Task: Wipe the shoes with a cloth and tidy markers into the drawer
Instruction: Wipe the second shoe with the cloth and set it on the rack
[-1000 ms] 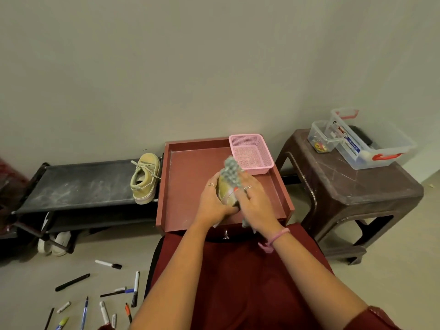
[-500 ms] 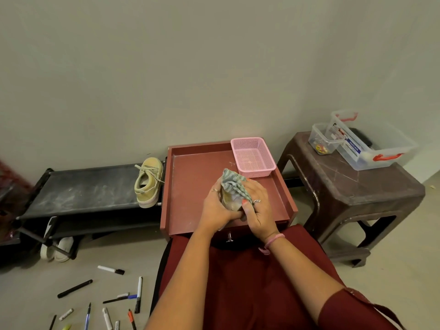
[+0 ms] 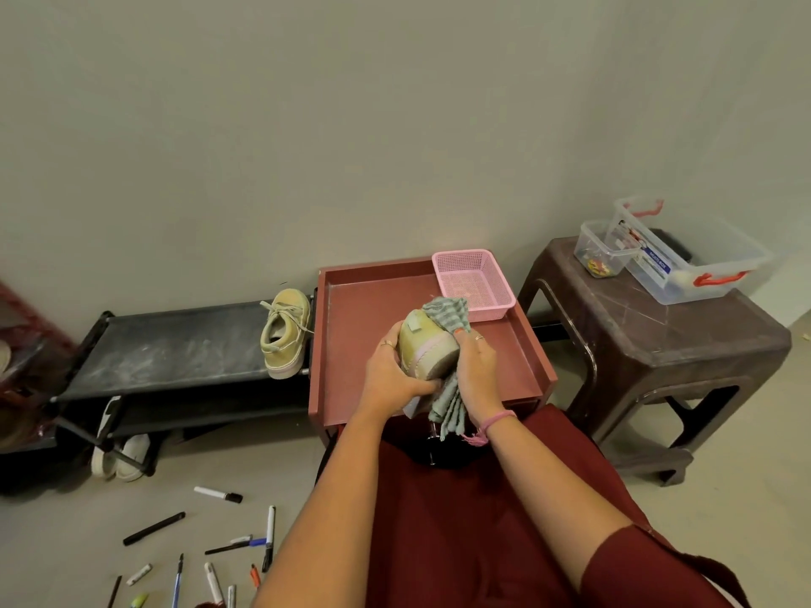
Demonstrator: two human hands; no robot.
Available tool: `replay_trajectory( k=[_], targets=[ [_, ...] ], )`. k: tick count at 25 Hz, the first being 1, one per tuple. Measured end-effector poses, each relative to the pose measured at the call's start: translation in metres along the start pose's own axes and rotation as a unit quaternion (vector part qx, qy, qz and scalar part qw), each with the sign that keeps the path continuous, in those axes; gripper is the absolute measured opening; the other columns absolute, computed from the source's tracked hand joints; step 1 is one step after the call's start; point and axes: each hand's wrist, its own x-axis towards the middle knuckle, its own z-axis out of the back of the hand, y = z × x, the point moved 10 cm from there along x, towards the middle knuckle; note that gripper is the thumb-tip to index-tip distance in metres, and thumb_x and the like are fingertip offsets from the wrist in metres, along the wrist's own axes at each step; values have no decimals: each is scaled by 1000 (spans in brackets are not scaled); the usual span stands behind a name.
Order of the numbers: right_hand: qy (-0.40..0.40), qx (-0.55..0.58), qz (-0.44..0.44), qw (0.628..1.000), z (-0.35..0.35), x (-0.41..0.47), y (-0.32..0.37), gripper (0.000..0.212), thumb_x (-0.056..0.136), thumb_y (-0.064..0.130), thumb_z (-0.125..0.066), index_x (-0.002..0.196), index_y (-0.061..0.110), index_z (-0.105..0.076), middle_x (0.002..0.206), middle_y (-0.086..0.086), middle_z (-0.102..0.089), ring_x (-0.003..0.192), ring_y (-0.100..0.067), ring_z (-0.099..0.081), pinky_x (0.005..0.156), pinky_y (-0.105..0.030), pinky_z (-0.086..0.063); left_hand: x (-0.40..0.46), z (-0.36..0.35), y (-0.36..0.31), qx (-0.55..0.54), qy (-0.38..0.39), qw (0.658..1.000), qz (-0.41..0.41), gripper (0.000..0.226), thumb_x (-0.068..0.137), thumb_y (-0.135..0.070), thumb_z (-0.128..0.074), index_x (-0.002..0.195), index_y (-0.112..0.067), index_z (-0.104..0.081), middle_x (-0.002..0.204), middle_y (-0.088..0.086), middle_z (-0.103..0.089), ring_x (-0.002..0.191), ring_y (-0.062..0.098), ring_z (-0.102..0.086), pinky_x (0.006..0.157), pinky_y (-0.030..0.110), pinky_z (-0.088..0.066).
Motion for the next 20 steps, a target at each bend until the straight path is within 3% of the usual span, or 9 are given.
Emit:
replay_trajectory(
  k=[2, 4, 6, 7, 8, 12, 16, 18, 20],
  targets=[
    [53, -139, 170, 974, -15, -21, 28, 30, 91, 28, -44, 112, 24, -64, 115, 19, -62, 115, -7, -54, 96, -14, -40, 2, 5, 2, 14, 9, 1000, -1, 85, 51, -11, -89, 121, -39, -49, 112, -19, -61, 101, -14, -55, 83, 9, -48],
    [99, -304, 348, 881, -33, -46, 46, 42, 91, 25, -44, 132, 21, -54, 136, 10, -52, 133, -12, -40, 114, -27, -26, 3, 8, 8, -4, 3, 1000, 15, 68, 59, -6, -84, 117, -28, -57, 106, -13, -65, 97, -1, -62, 77, 11, -50],
    [123, -416, 478, 764, -48, -65, 54, 43, 88, 24, -48, 130, 18, -58, 138, 1, -53, 135, -21, -40, 116, -42, -23, 3, 11, 11, -10, -14, 1000, 25, 40, 70, -6, -75, 105, -21, -63, 98, -7, -69, 90, 6, -66, 67, 7, -48],
    [130, -431, 509, 734, -51, -67, 56, 42, 87, 23, -49, 127, 16, -61, 136, -1, -56, 133, -24, -43, 114, -45, -26, 3, 10, 12, -10, -16, 1000, 25, 35, 70, -8, -73, 102, -19, -64, 97, -5, -70, 86, 6, -66, 65, 6, -47],
    [136, -422, 517, 732, -50, -64, 58, 40, 87, 22, -50, 124, 13, -63, 134, -3, -58, 130, -26, -46, 112, -46, -29, 2, 9, 12, -16, -15, 999, 27, 40, 67, -9, -75, 104, -18, -63, 98, -4, -71, 86, 6, -66, 66, 8, -48],
    [125, -294, 416, 851, -44, -35, 59, 42, 87, 22, -44, 117, 4, -65, 125, -6, -62, 124, -23, -50, 109, -38, -34, 3, 10, 18, -44, -19, 998, 49, 82, 55, -5, -86, 129, -13, -50, 114, -3, -64, 106, 12, -62, 84, 17, -51],
    [142, -207, 306, 918, -54, -13, 48, 36, 88, 25, -44, 110, 8, -68, 112, 5, -64, 112, -10, -53, 102, -25, -39, 3, 16, 25, -58, -10, 997, 48, 102, 50, -14, -89, 139, -22, -40, 123, -13, -59, 113, 1, -57, 99, 31, -50],
    [152, -98, 133, 975, -54, 7, 25, 29, 86, 30, -50, 88, 8, -68, 90, -3, -68, 91, -16, -60, 88, -36, -48, 1, 22, 31, -69, -11, 996, 50, 96, 49, -15, -89, 131, -32, -41, 125, -12, -57, 115, 1, -56, 99, 32, -50],
    [131, 1, -70, 989, -47, 16, -8, 26, 83, 34, -53, 83, 10, -65, 84, -10, -65, 82, -23, -59, 76, -37, -47, -3, 21, 35, -78, 11, 996, 51, 97, 52, -9, -89, 132, -35, -41, 131, -8, -54, 121, 2, -52, 100, 30, -49]
  ],
)
